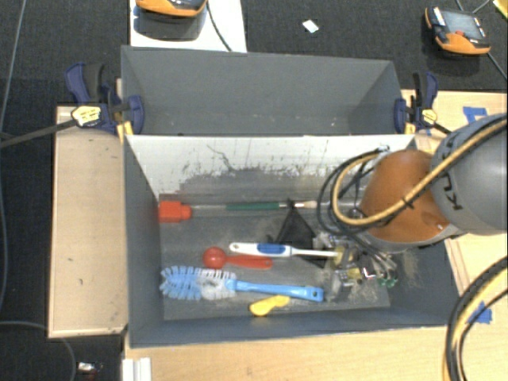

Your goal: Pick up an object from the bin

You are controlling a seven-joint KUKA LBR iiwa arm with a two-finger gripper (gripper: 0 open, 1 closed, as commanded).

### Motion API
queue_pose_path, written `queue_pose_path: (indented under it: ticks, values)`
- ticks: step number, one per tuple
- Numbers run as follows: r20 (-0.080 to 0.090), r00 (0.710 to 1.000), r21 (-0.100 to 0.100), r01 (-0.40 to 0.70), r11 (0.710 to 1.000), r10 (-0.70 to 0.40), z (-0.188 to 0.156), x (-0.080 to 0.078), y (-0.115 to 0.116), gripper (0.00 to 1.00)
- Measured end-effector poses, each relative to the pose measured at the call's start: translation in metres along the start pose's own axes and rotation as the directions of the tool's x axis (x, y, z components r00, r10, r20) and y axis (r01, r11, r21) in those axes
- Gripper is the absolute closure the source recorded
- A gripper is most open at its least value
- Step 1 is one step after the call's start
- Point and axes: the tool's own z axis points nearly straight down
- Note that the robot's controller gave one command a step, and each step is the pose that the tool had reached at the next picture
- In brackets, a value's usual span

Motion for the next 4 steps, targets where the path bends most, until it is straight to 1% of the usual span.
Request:
queue_pose_path:
  ticks: [1,2,4]
  values:
    - [0.017,0.991,0.001,0.135,0.991,-0.135,0.0,-0.087,0.079,0.0]
    - [-0.002,1.0,0.002,0.002,1.0,-0.002,-0.001,-0.005,0.002,1.0]
    - [-0.002,1.0,0.002,0.002,1.0,-0.002,-0.001,-0.005,0.002,1.0]
